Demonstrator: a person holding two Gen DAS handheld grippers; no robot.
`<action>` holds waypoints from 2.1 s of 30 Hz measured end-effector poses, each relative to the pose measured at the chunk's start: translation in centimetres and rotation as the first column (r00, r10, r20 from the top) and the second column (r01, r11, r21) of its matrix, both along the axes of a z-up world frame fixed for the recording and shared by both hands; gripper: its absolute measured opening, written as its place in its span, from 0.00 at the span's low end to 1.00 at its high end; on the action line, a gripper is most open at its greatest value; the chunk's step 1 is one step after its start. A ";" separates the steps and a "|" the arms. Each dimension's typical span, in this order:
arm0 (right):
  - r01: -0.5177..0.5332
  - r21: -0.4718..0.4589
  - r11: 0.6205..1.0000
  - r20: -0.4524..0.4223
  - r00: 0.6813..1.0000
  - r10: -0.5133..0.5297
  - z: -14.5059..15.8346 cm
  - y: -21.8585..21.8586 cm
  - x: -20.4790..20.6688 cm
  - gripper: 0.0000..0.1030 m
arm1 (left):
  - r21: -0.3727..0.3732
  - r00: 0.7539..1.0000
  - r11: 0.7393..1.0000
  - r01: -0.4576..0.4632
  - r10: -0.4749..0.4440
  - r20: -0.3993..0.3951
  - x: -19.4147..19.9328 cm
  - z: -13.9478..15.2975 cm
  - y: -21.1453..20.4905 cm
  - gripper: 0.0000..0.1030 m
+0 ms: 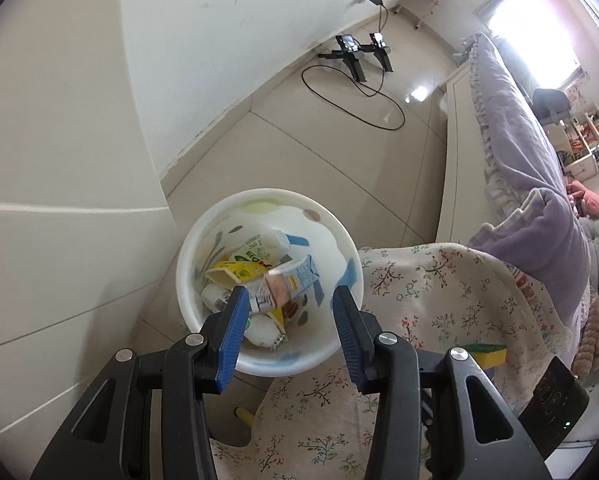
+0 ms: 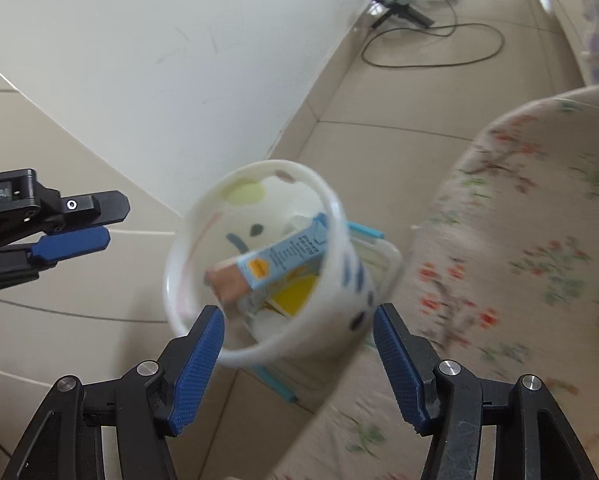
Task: Collect trash
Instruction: 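Move both tools back over the bed toward the orange peel, then grasp the orange peel with the right gripper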
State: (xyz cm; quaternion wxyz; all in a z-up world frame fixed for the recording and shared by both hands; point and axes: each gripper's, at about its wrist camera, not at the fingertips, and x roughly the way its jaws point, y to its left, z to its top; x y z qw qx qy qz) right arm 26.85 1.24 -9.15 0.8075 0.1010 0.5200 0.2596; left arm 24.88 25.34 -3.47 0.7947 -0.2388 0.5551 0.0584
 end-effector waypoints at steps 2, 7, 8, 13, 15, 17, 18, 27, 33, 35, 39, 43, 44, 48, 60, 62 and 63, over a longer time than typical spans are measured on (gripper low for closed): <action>0.032 0.014 0.999 0.014 0.999 -0.032 1.3 -2.7 -0.8 0.65 | 0.000 0.999 1.000 0.031 -0.031 0.007 0.0 0.2 -1.1 0.45; 0.111 0.000 0.994 0.051 0.993 -0.111 4.5 -9.9 -3.6 0.65 | -0.001 0.992 0.992 0.128 -0.128 0.018 0.2 0.6 -4.6 0.45; 0.128 -0.010 0.992 0.055 0.990 -0.127 4.9 -11.2 -4.1 0.65 | 0.001 0.989 0.989 0.146 -0.146 0.018 0.1 0.7 -5.3 0.45; 0.236 -0.063 0.970 0.068 0.970 -0.232 6.1 -18.9 -6.5 0.65 | 0.042 0.974 0.973 0.225 -0.226 0.019 0.0 0.7 -9.0 0.45; 0.298 -0.071 0.952 0.066 0.954 -0.294 5.7 -22.2 -7.5 0.65 | 0.056 0.961 0.959 0.276 -0.278 0.016 -0.3 0.6 -11.0 0.45; 0.351 -0.054 0.935 0.042 0.936 -0.349 4.9 -24.8 -7.9 0.65 | 0.067 0.943 0.941 0.332 -0.333 0.001 -0.9 0.1 -13.5 0.45; 0.387 -0.048 0.921 0.026 0.922 -0.386 4.3 -26.3 -8.1 0.65 | 0.069 0.937 0.934 0.350 -0.351 -0.008 -1.2 -0.2 -14.6 0.45; 0.497 -0.083 0.864 -0.110 0.857 -0.503 0.4 -30.2 -8.1 0.65 | -0.039 0.797 0.801 0.598 -0.599 -0.081 -6.9 -4.9 -28.1 0.46; 0.515 -0.141 0.846 -0.190 0.824 -0.534 -2.4 -30.7 -7.9 0.65 | -0.006 0.746 0.751 0.661 -0.657 -0.105 -8.5 -6.9 -33.3 0.49; 0.515 -0.155 0.843 -0.197 0.820 -0.537 -3.0 -30.8 -7.8 0.65 | 0.048 0.740 0.740 0.670 -0.662 -0.120 -8.8 -7.7 -34.4 0.48; 0.521 -0.172 0.836 -0.200 0.813 -0.547 -3.2 -31.2 -7.9 0.65 | 0.100 0.707 0.700 0.707 -0.699 -0.108 -9.4 -7.9 -35.7 0.15; 0.526 -0.184 0.830 -0.207 0.805 -0.556 -3.7 -31.3 -7.8 0.65 | 0.073 0.703 0.700 0.711 -0.704 -0.101 -9.6 -7.4 -35.4 0.11; 0.525 -0.185 0.831 -0.206 0.806 -0.555 -3.7 -31.2 -7.8 0.65 | 0.067 0.706 0.703 0.708 -0.702 -0.092 -9.6 -7.1 -35.1 0.11; 0.510 -0.196 0.837 -0.198 0.816 -0.543 -4.1 -30.7 -7.5 0.65 | 0.068 0.725 0.722 0.689 -0.687 -0.055 -9.5 -5.4 -33.8 0.11; 0.494 -0.291 0.819 -0.146 0.823 -0.549 -5.9 -27.8 -6.1 0.65 | 0.106 0.755 0.749 0.654 -0.656 -0.028 -9.0 -4.5 -32.0 0.11; 0.486 -0.308 0.818 -0.131 0.830 -0.543 -6.0 -27.4 -6.0 0.65 | 0.100 0.755 0.750 0.654 -0.655 -0.024 -9.1 -4.3 -31.8 0.11; 0.480 -0.320 0.817 -0.122 0.834 -0.538 -6.0 -27.2 -6.0 0.65 | 0.098 0.756 0.751 0.653 -0.654 -0.021 -9.0 -4.2 -31.7 0.11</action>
